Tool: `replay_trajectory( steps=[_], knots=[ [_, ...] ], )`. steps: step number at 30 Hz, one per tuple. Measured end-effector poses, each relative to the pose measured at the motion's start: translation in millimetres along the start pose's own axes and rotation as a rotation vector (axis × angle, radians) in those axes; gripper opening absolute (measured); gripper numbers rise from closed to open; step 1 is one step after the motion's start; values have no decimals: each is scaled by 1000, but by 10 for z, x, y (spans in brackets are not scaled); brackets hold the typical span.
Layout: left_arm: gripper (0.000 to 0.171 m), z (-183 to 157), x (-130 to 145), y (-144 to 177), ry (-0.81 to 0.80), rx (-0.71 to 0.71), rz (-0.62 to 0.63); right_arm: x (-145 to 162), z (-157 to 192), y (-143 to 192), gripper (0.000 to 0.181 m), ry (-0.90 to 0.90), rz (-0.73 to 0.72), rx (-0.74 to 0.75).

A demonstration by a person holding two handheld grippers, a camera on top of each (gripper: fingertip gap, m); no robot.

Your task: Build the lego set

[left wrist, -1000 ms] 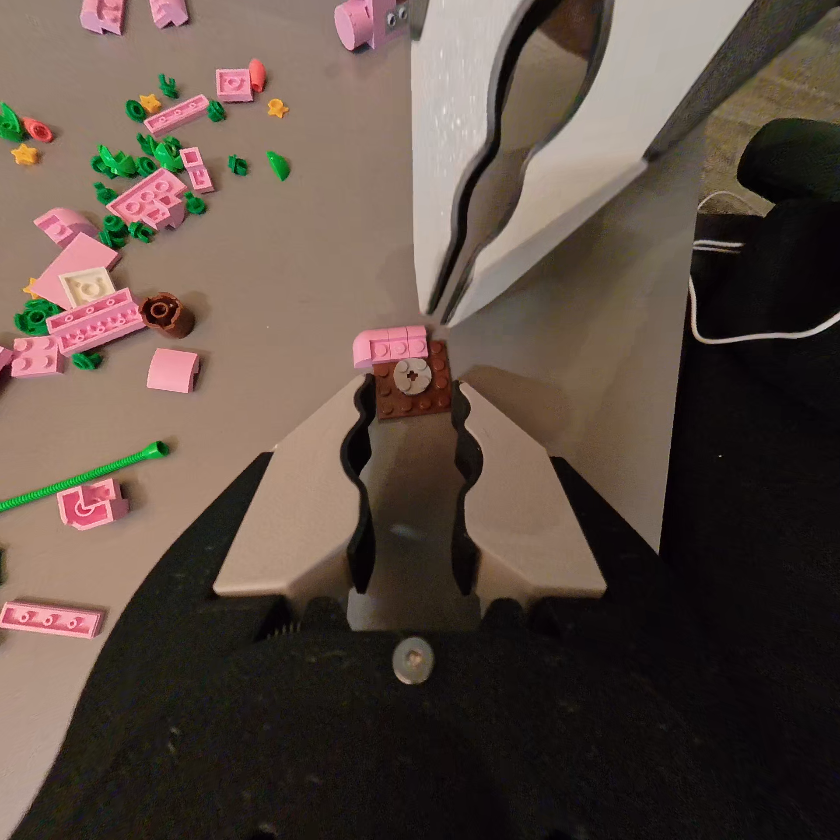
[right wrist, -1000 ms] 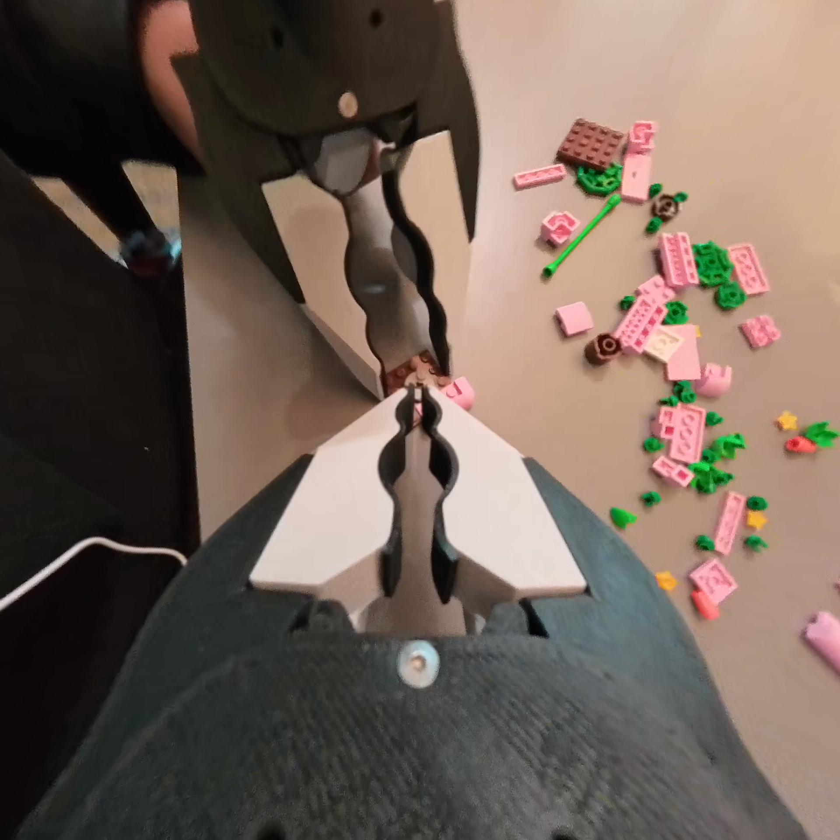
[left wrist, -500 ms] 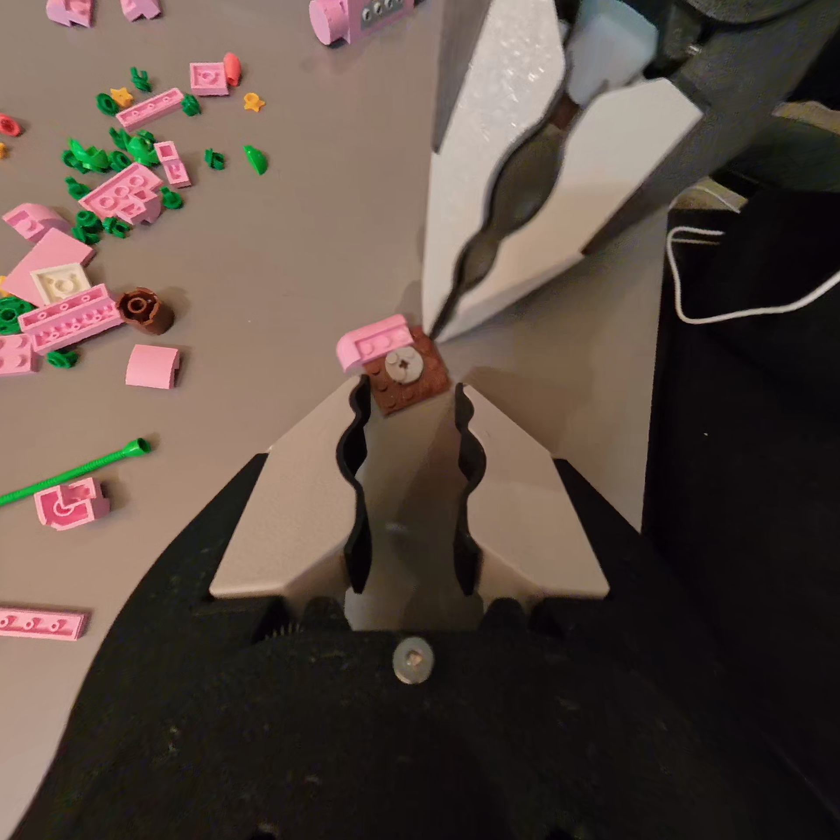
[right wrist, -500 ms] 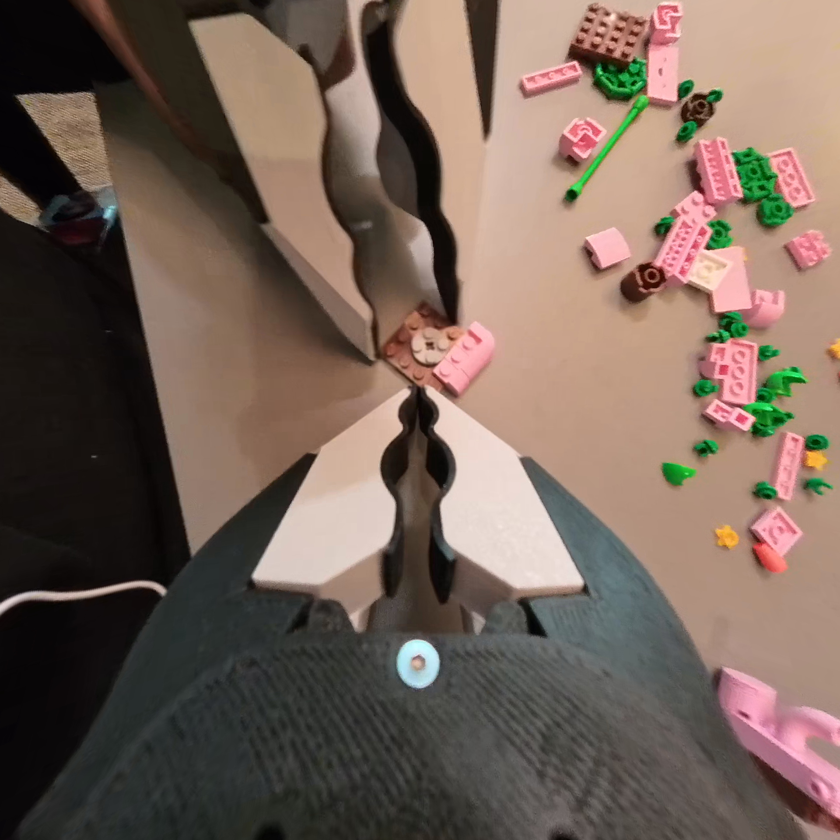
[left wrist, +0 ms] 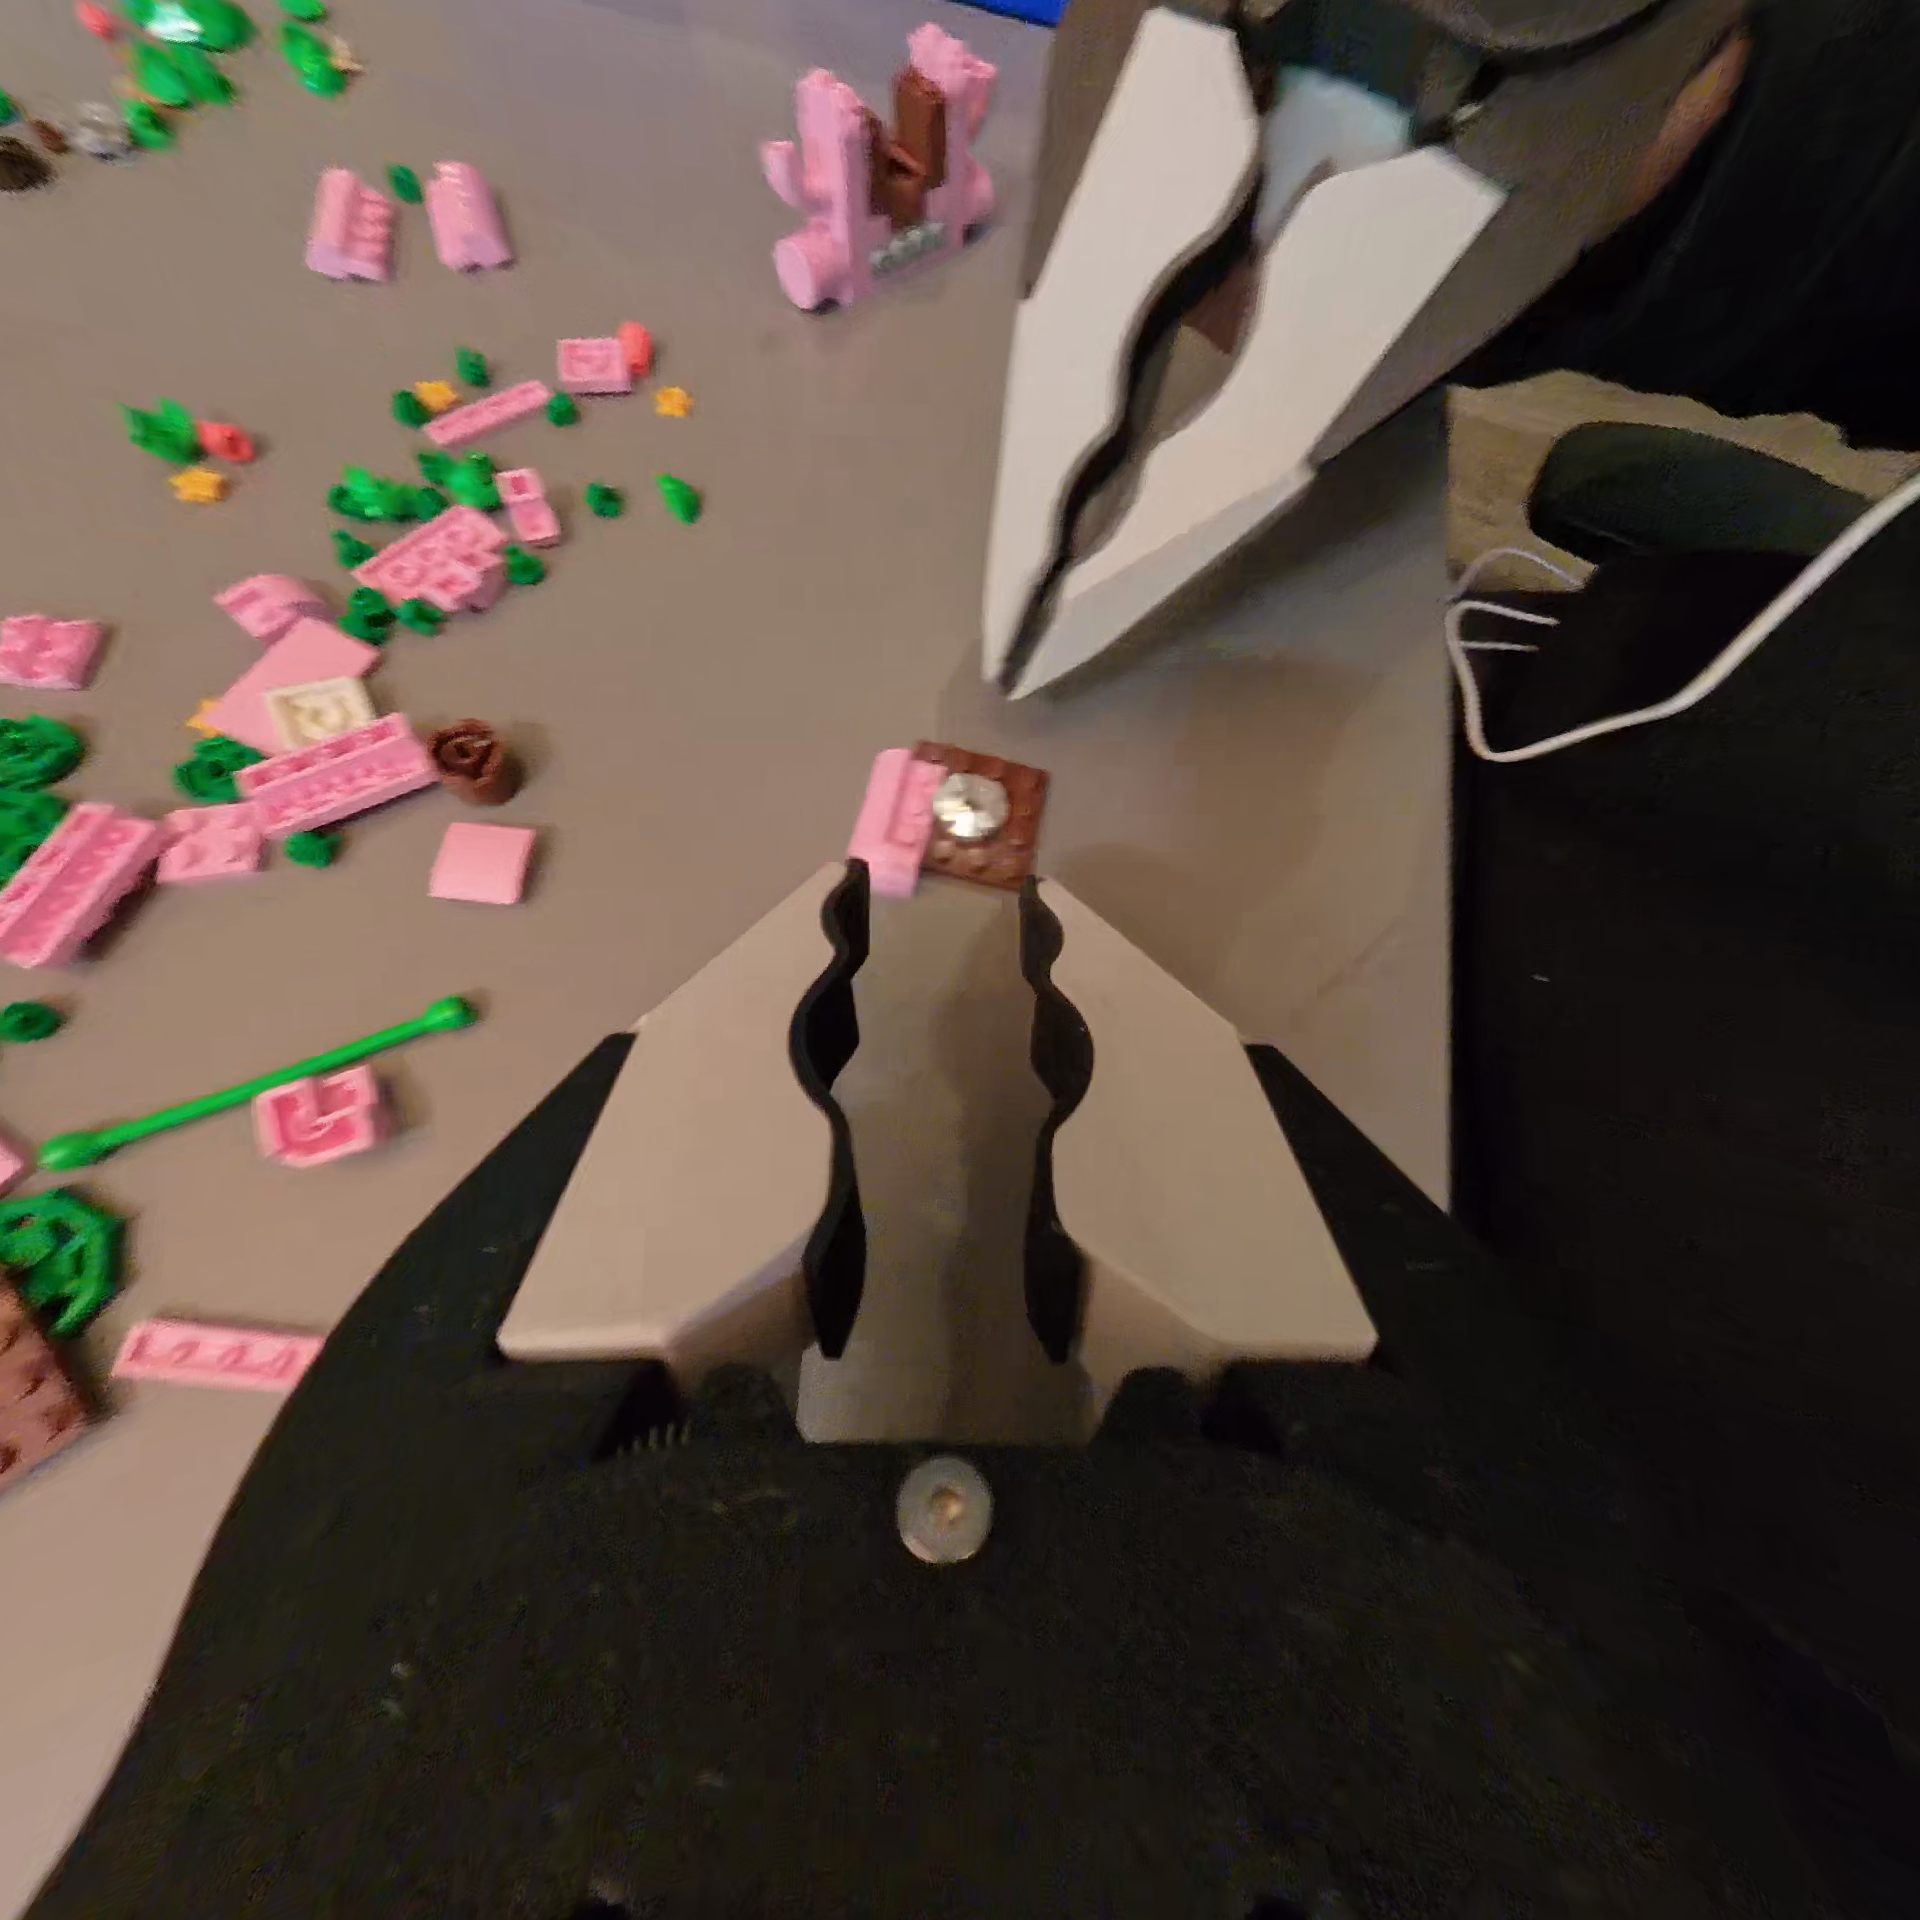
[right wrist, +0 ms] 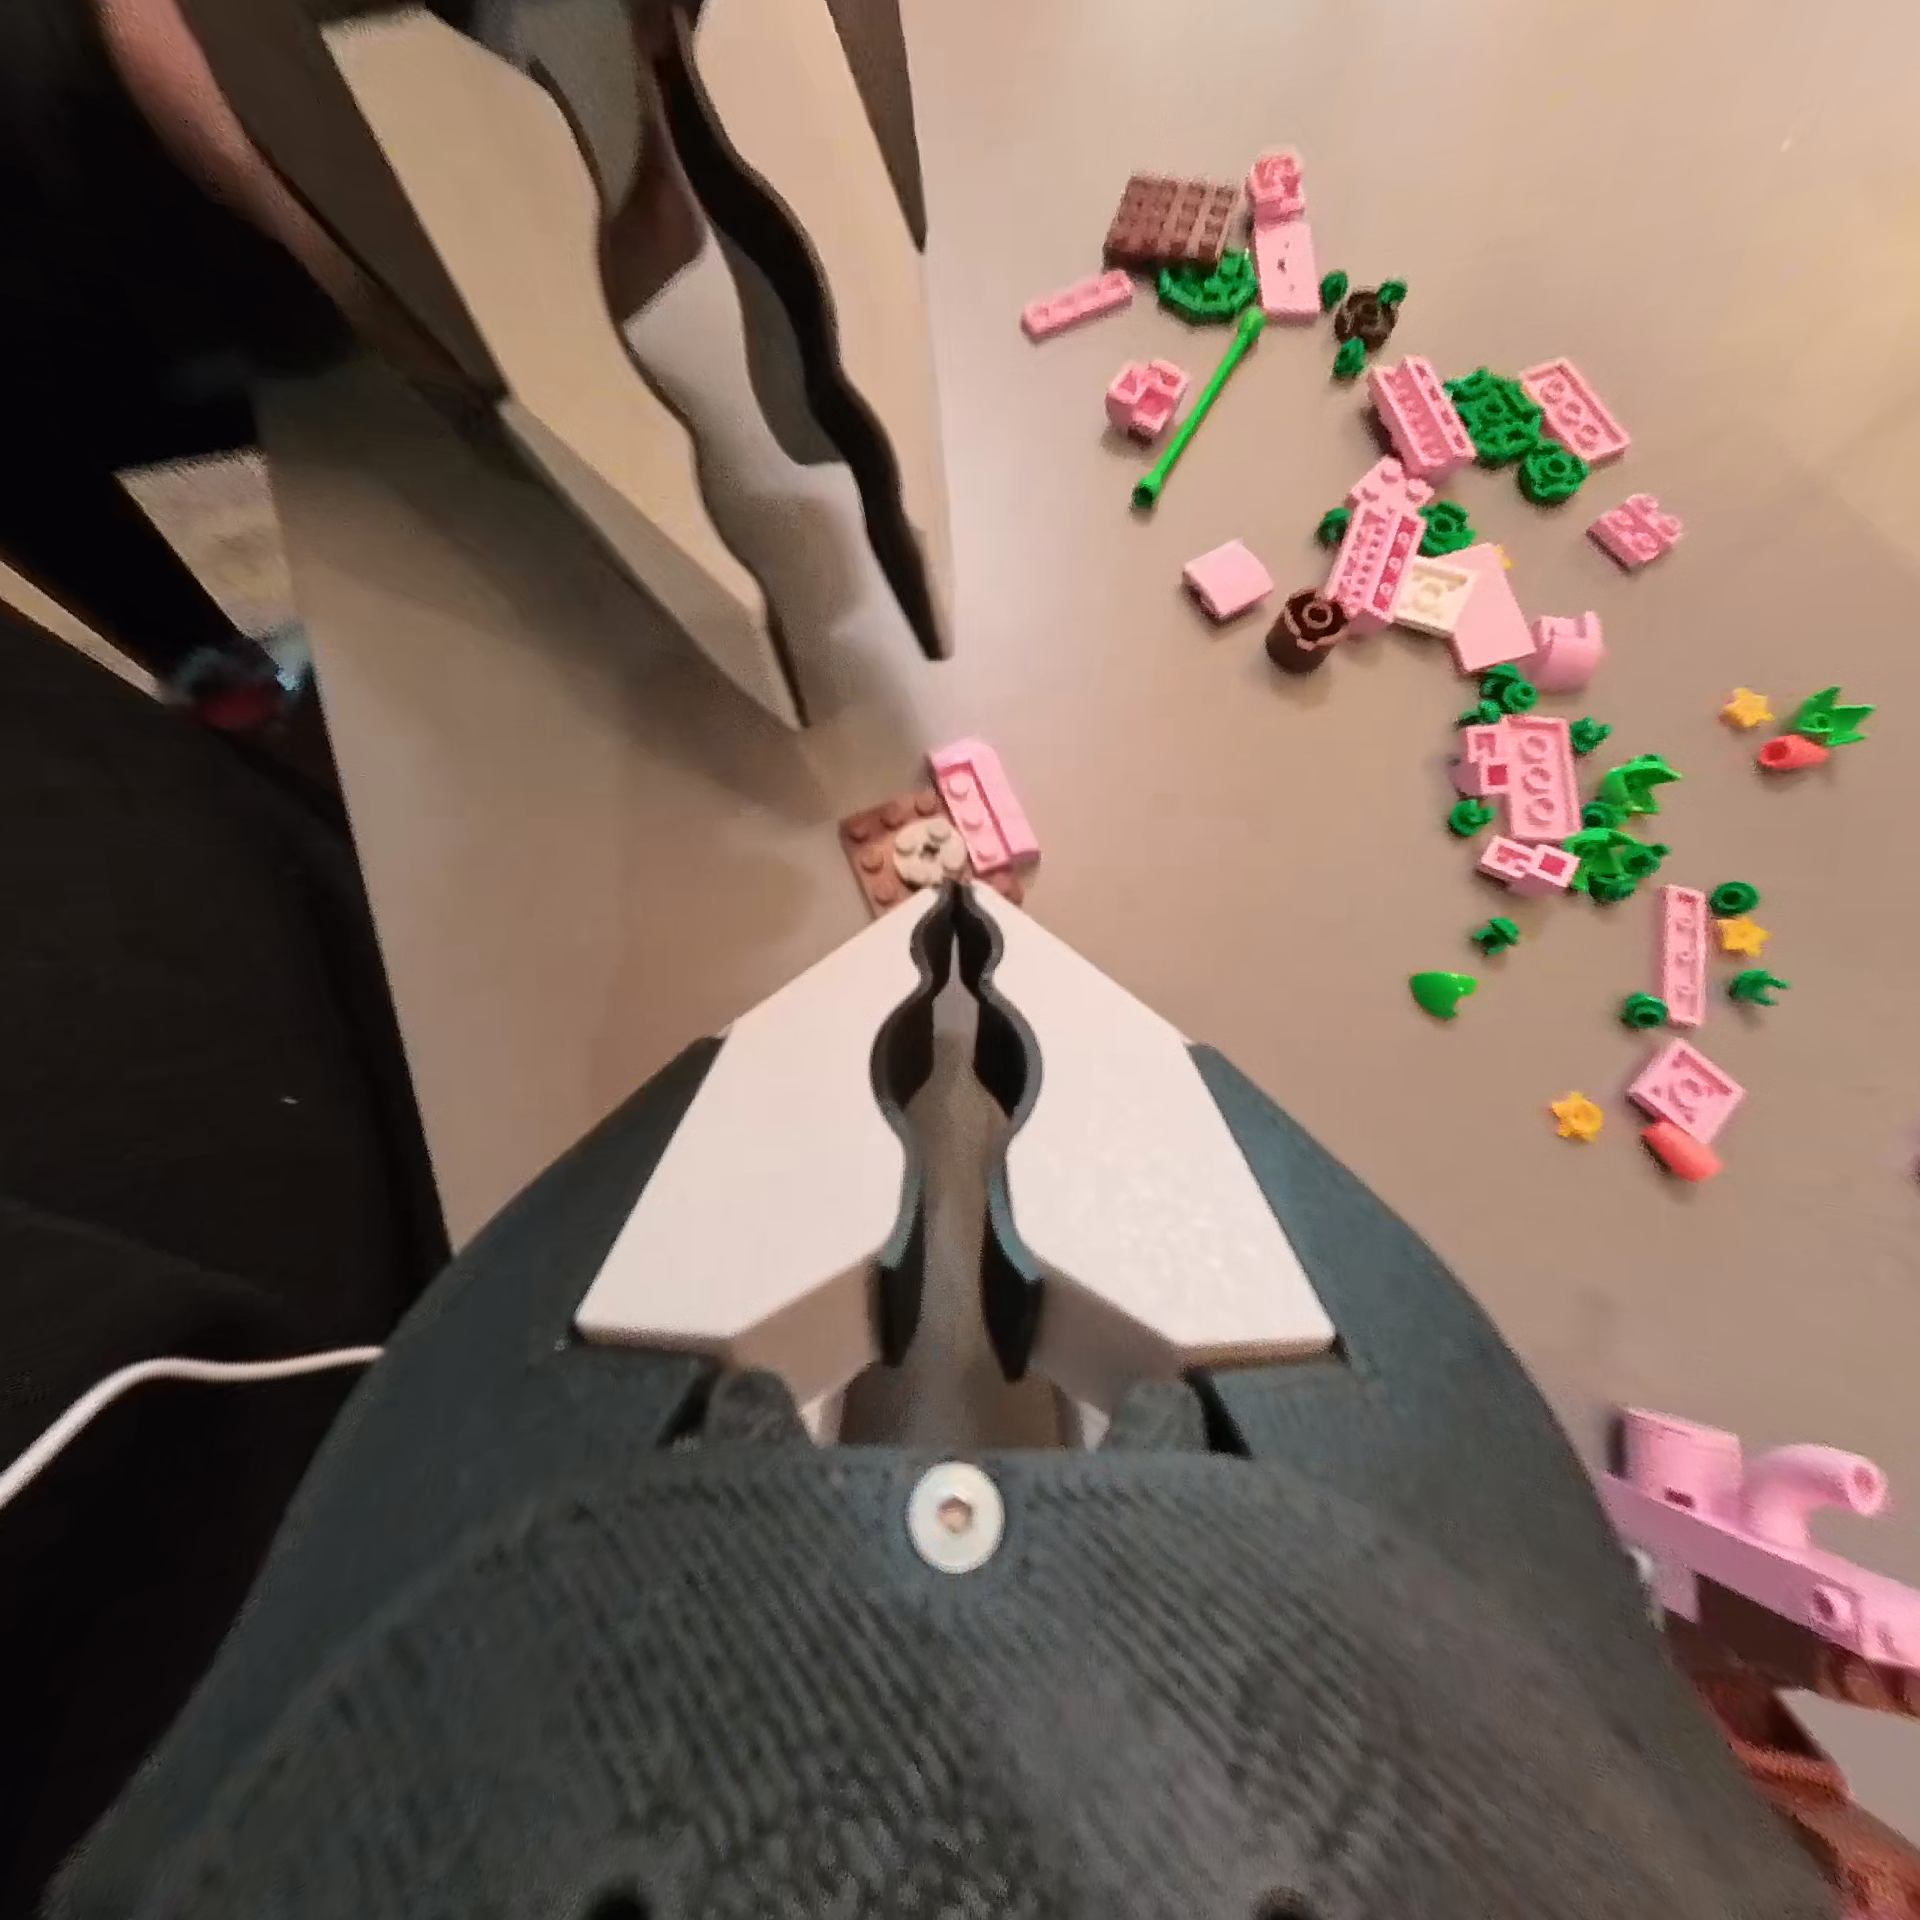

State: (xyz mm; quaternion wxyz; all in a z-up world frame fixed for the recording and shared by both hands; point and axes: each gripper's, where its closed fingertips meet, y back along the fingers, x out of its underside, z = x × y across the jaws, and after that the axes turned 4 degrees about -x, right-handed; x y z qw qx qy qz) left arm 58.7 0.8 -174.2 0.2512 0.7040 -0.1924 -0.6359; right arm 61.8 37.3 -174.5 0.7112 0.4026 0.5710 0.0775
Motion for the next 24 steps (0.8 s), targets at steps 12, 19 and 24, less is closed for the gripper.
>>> replay_trajectory(
  steps=[12,19,24],
  knots=[
    [21,814,79,368,149,-365,-106,-641,-221,-188,8,-106,-199,-2],
    [27,1017,256,452,139,-479,-30,-799,-307,-359,8,-79,-238,16],
    [28,1079,351,322,154,-492,75,-796,-335,-329,7,-115,-302,-8]
  ],
)
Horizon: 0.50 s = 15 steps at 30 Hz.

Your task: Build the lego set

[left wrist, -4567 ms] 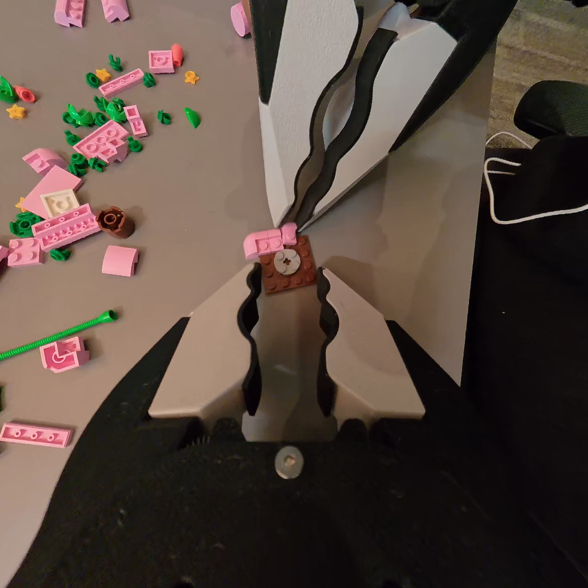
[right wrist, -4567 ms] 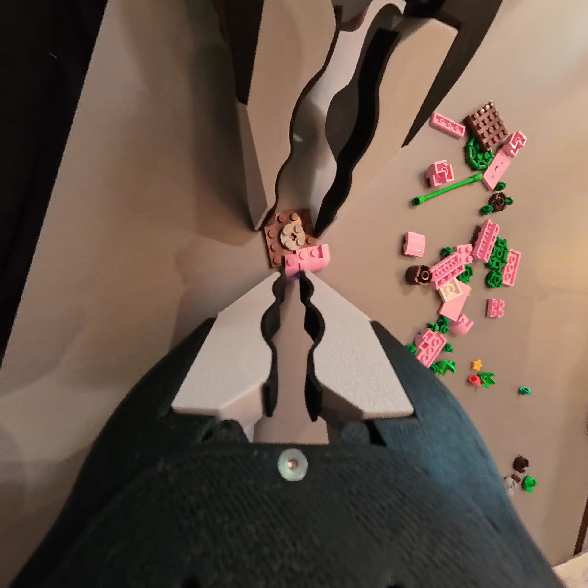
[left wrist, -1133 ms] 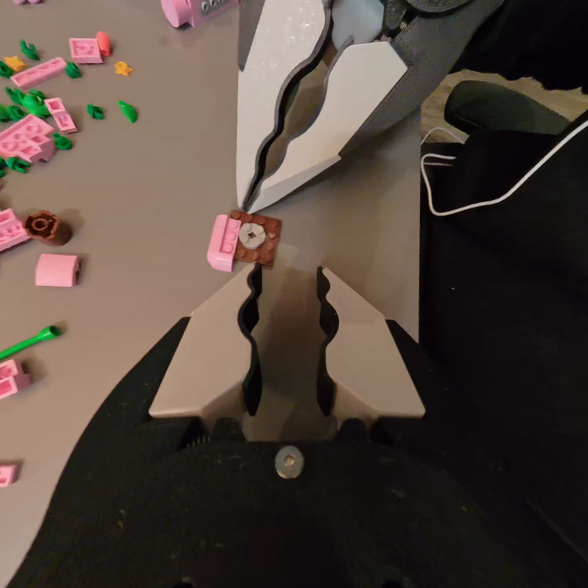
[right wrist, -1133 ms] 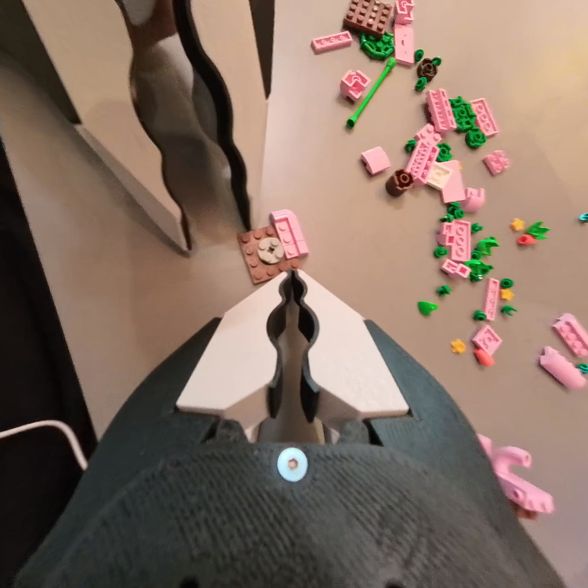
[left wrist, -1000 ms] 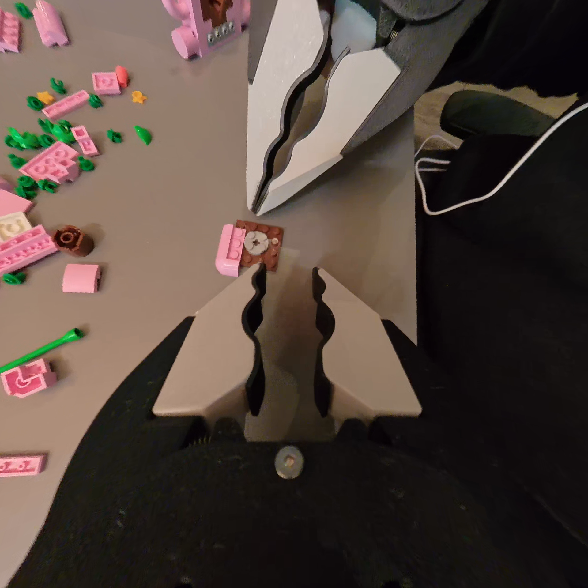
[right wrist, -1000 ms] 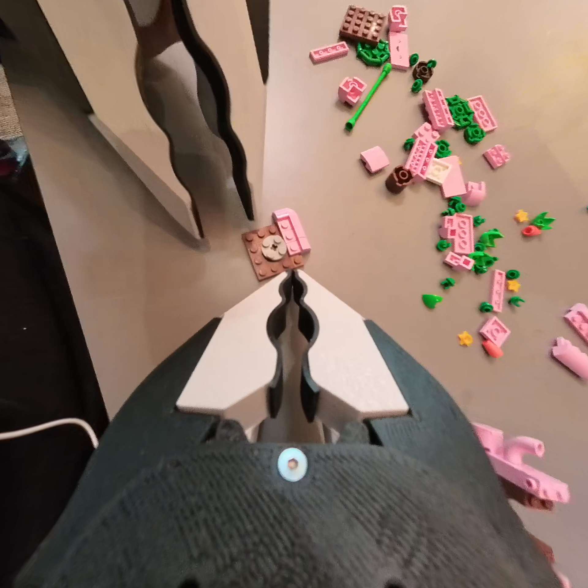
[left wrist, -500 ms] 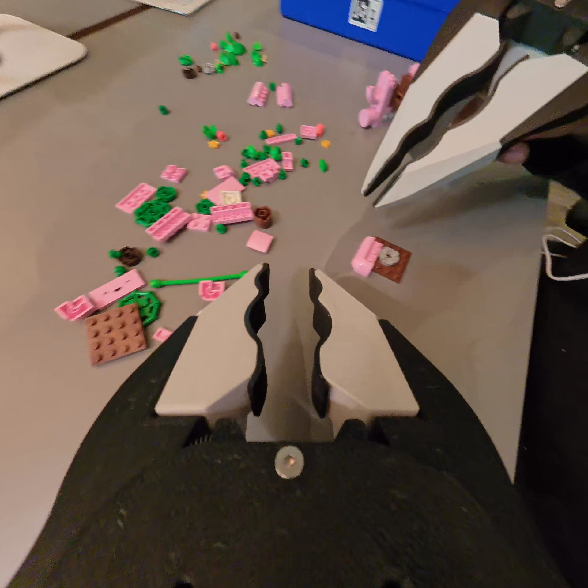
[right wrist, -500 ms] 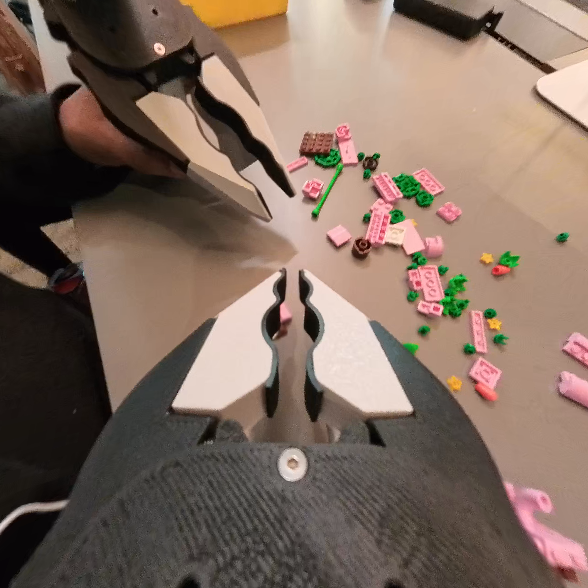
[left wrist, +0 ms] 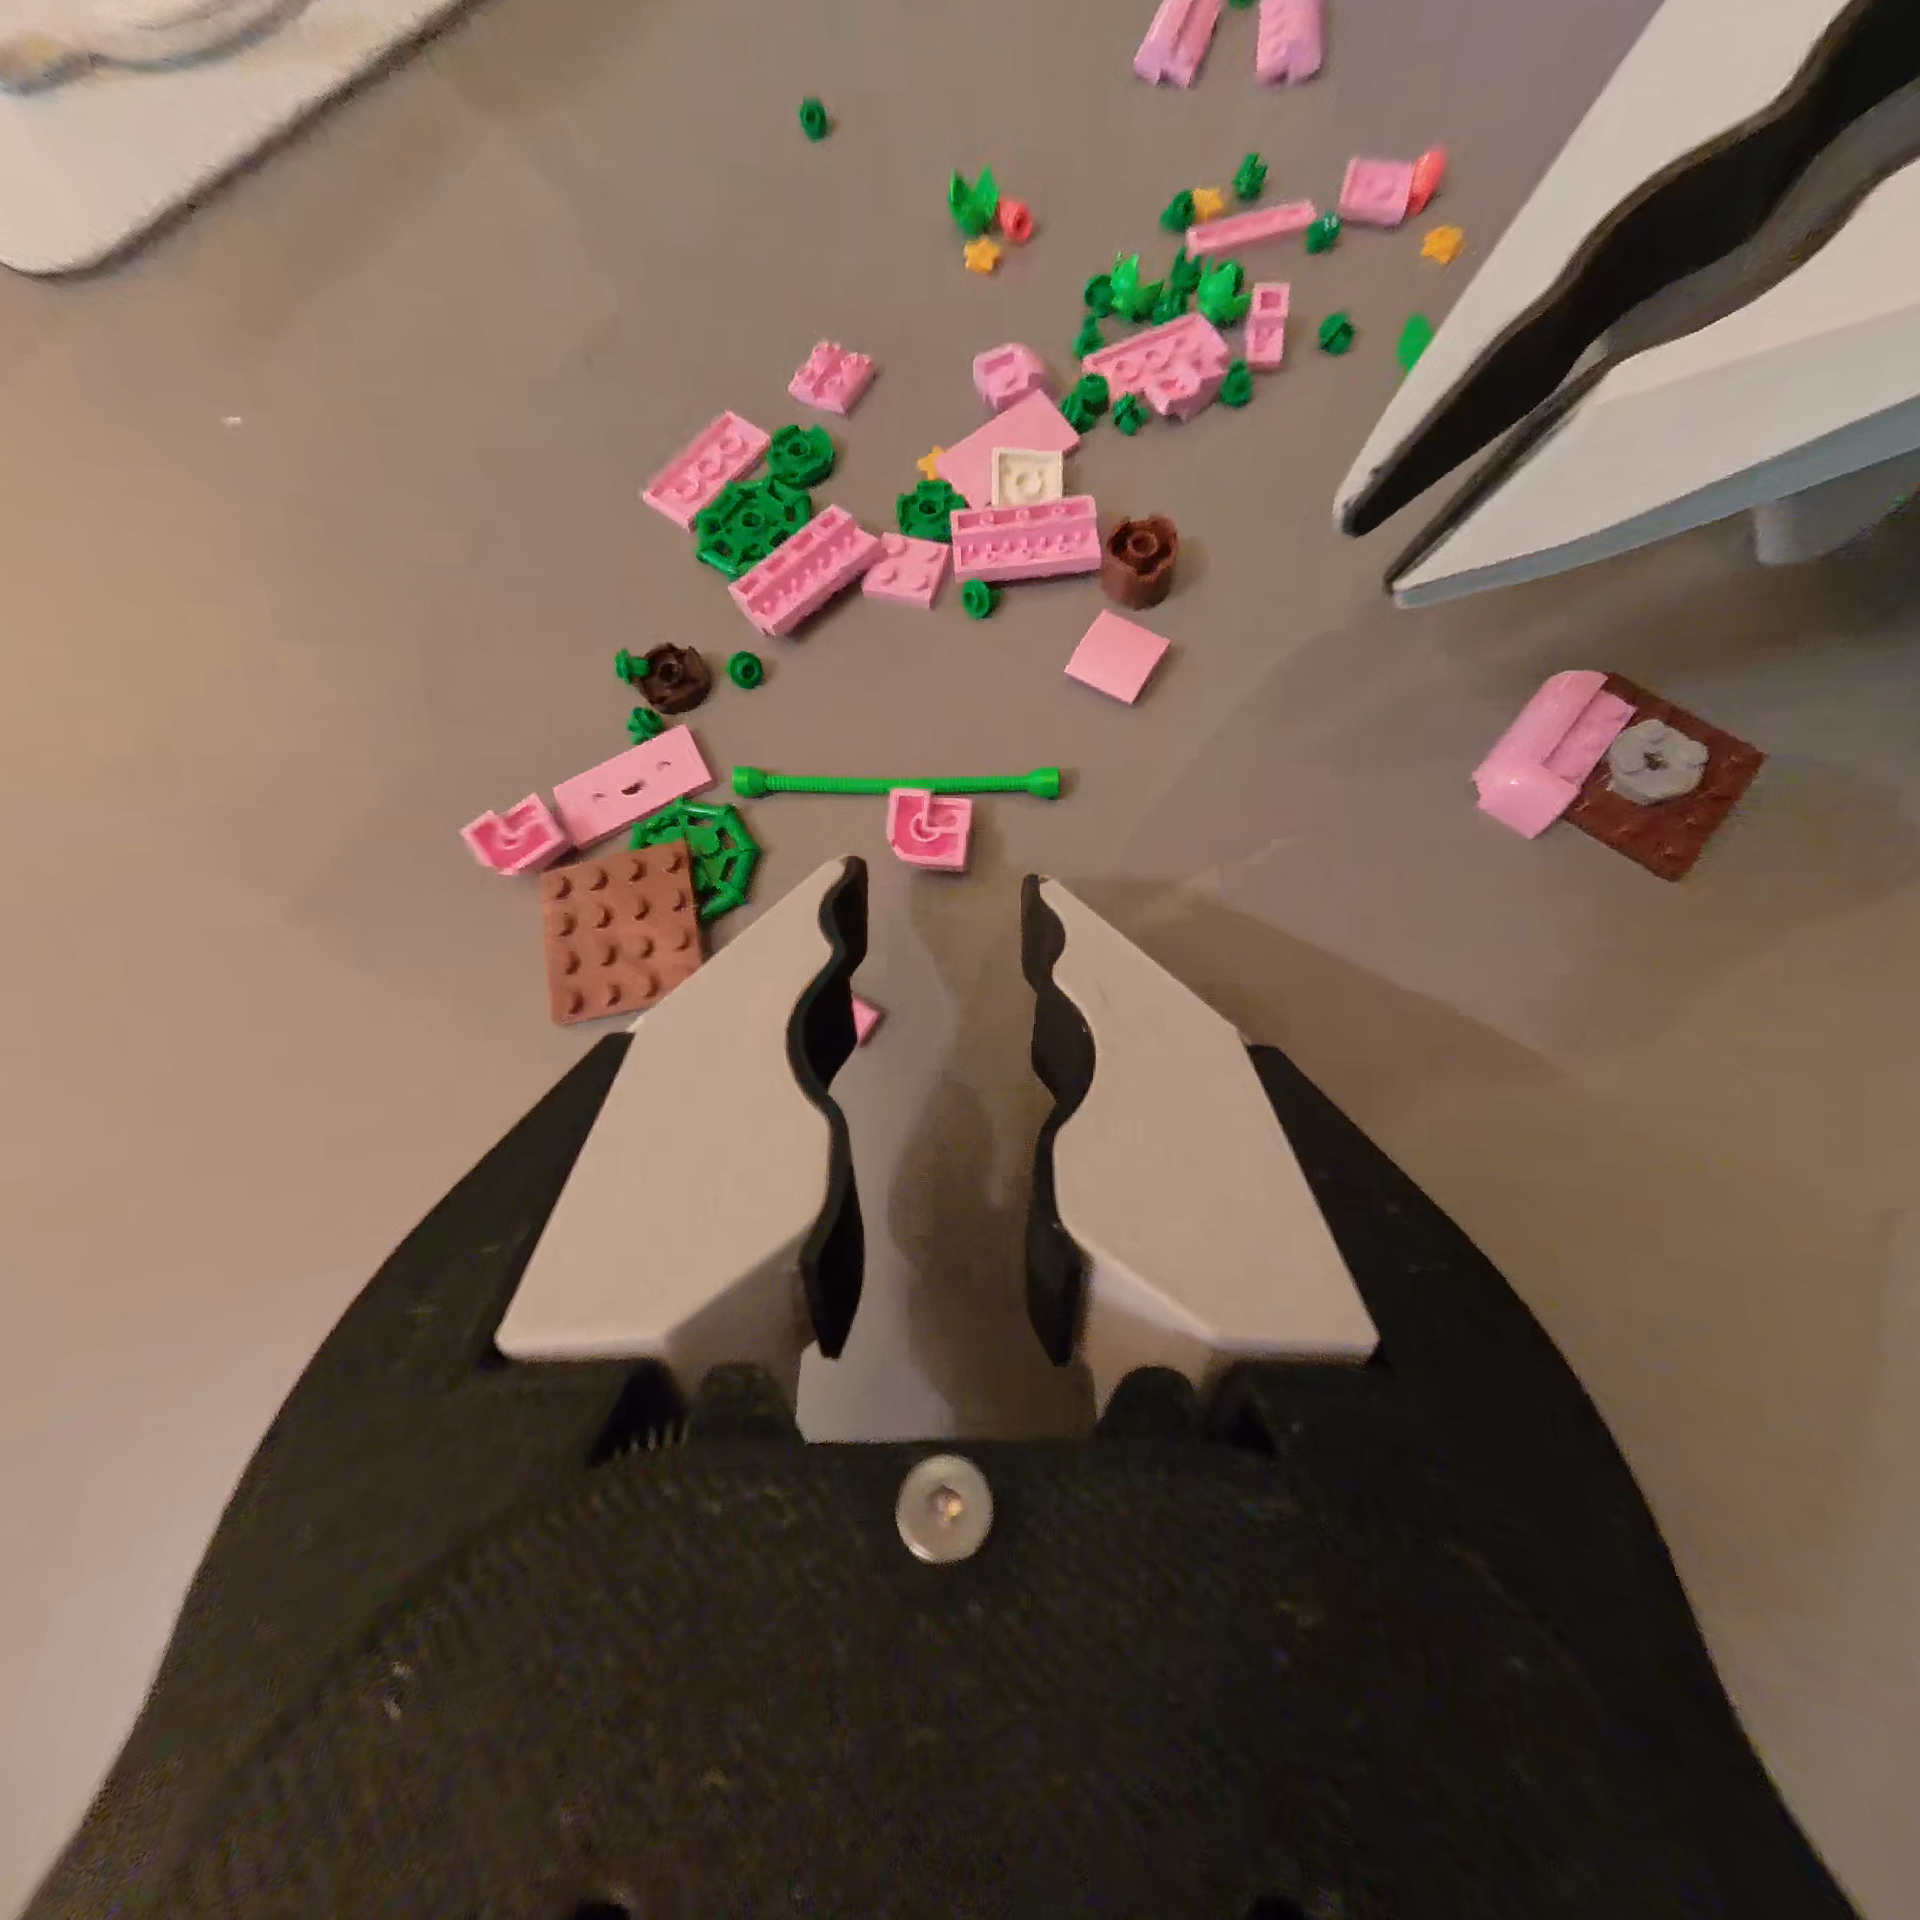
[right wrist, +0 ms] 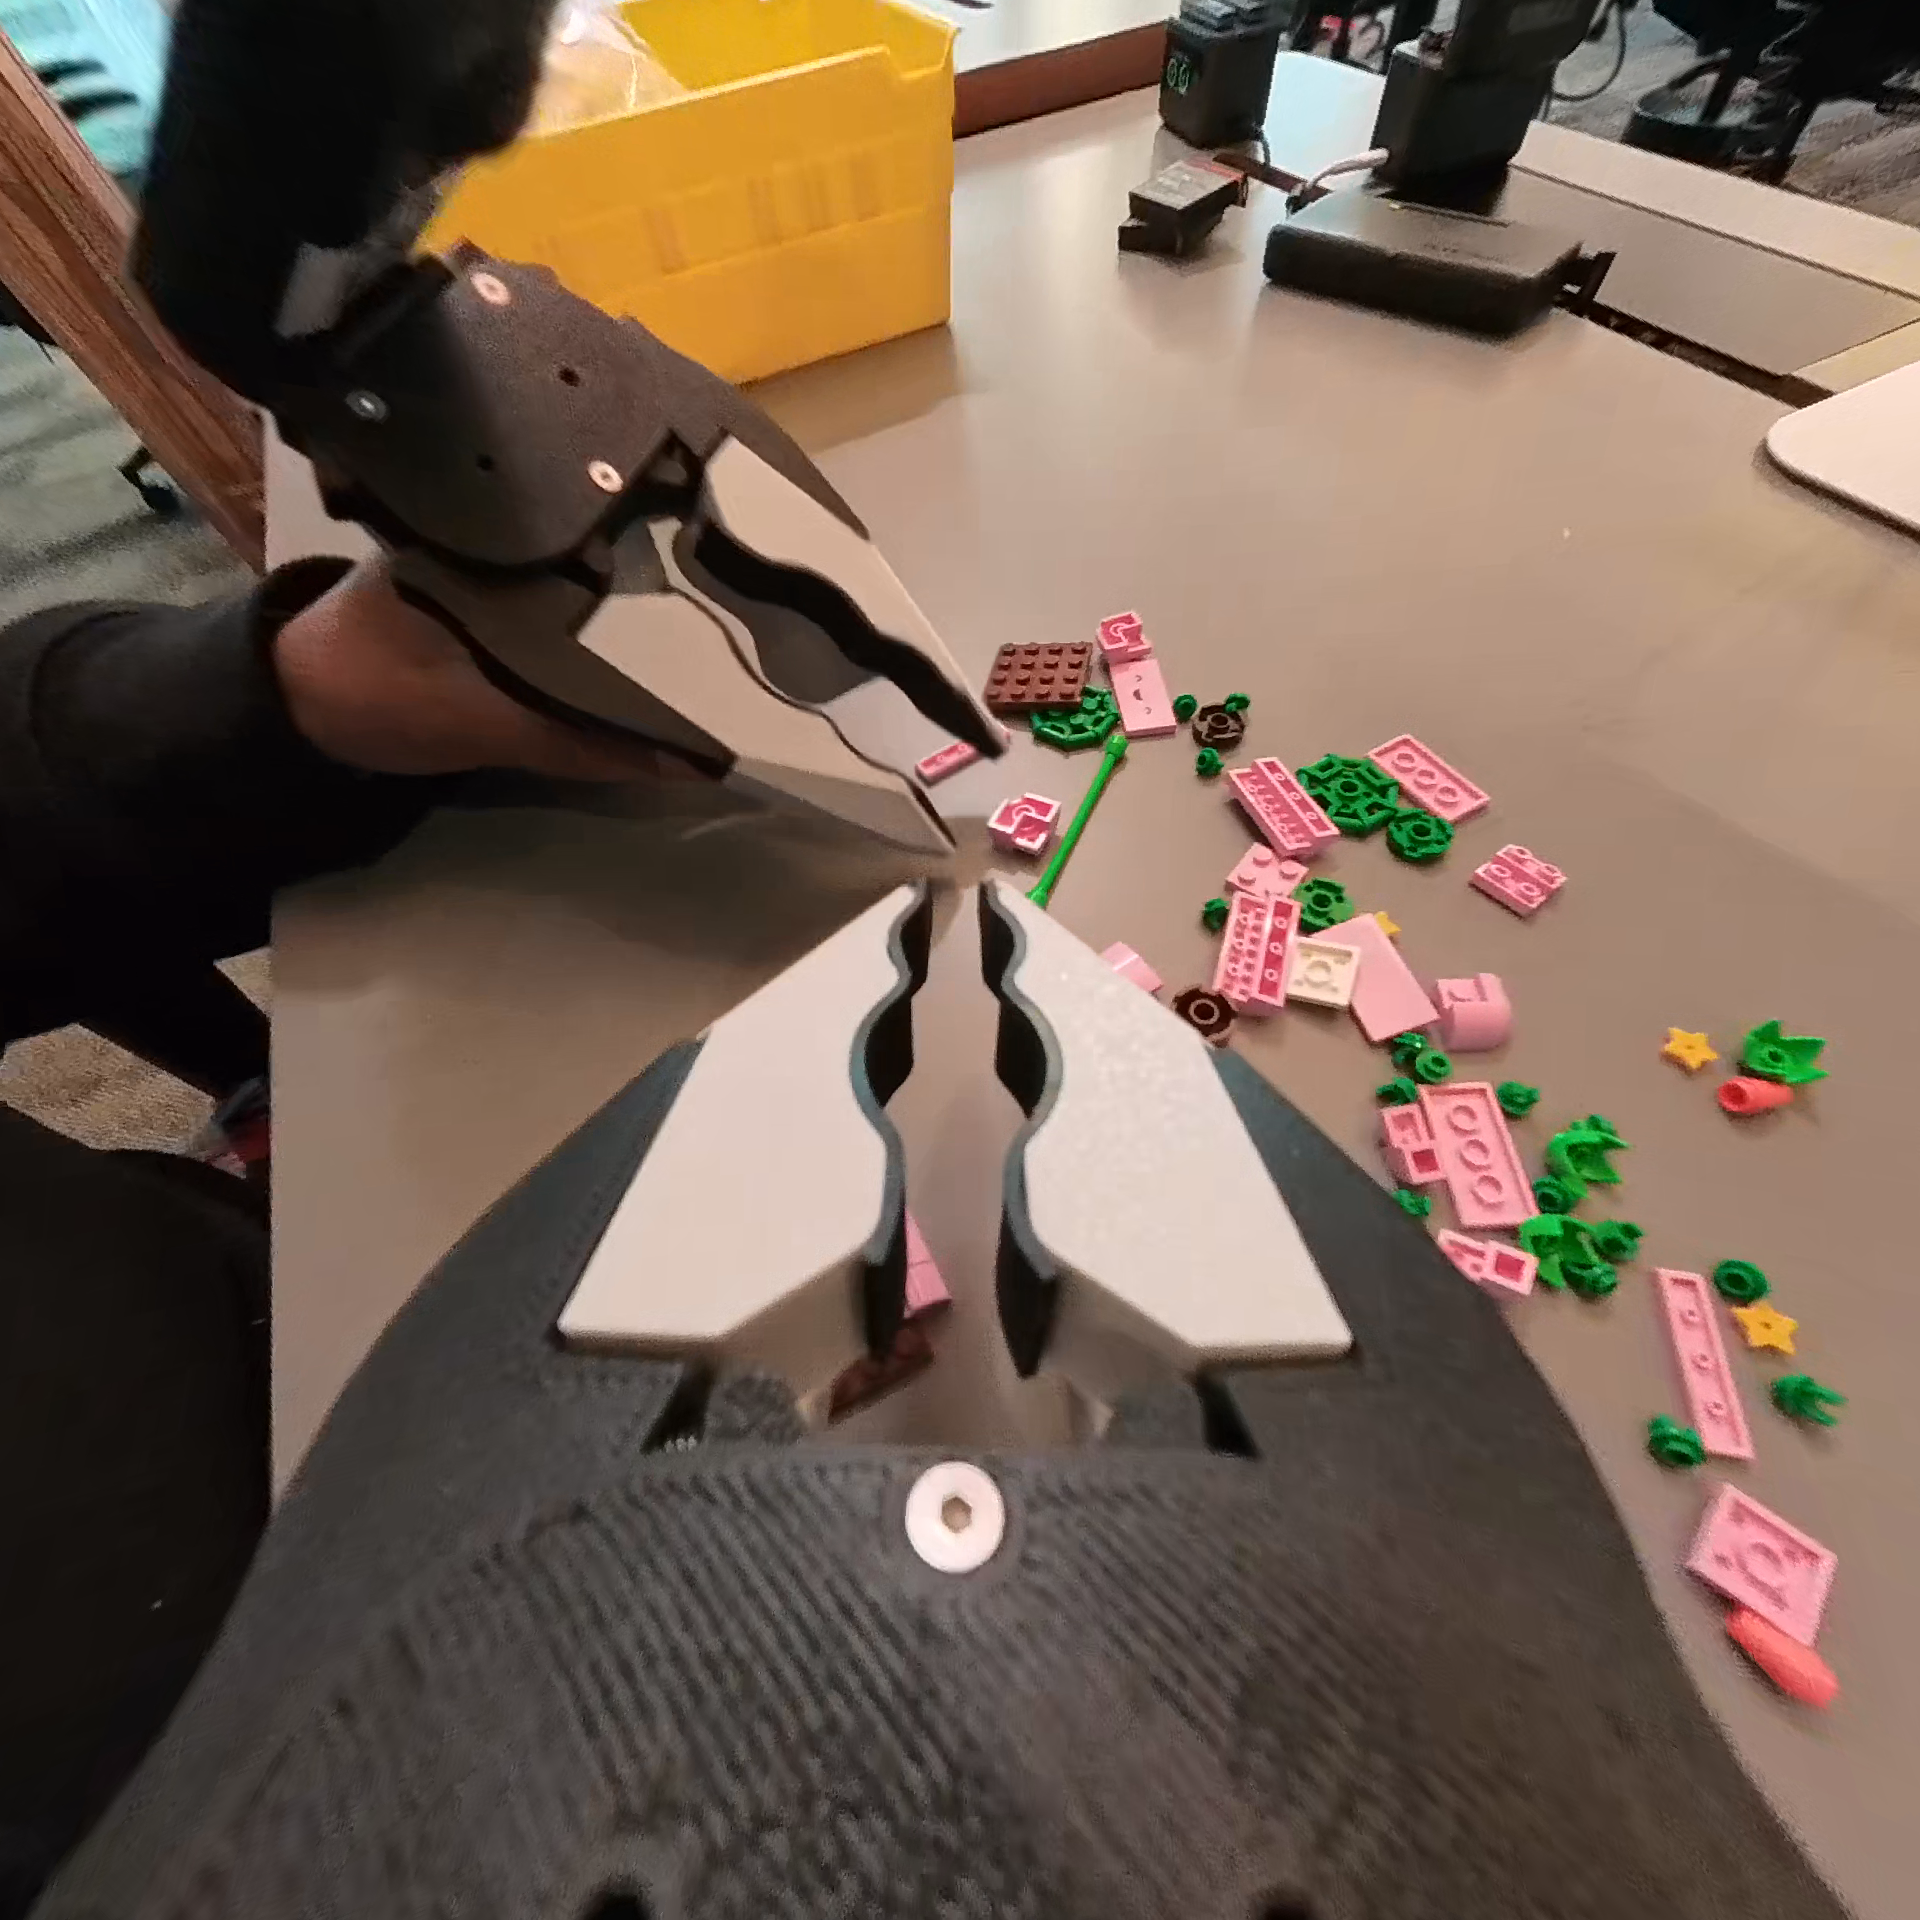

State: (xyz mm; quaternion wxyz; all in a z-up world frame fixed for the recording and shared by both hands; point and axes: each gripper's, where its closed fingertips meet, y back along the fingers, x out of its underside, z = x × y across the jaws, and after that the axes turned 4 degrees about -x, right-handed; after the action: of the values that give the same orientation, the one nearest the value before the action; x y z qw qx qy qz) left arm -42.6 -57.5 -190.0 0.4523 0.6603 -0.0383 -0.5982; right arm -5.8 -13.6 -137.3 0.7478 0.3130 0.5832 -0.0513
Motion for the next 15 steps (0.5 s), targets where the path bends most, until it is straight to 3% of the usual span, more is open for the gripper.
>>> replay_trajectory(
  steps=[6,8,10,13,15],
  knots=[
    [33,3,-15,-155,91,41,64,-54,-6,57,8,-67,-54,-39],
    [15,-32,-22,-151,94,73,62,-49,-27,92,9,-55,-53,-21],
    [15,-19,-63,-117,99,68,27,-35,-51,123,8,-46,-51,-3],
    [15,-90,-340,83,185,173,-174,-38,-50,164,8,-36,-65,8],
    [14,-288,-684,432,295,439,-418,-106,-12,202,9,-26,-111,3]
  ],
)
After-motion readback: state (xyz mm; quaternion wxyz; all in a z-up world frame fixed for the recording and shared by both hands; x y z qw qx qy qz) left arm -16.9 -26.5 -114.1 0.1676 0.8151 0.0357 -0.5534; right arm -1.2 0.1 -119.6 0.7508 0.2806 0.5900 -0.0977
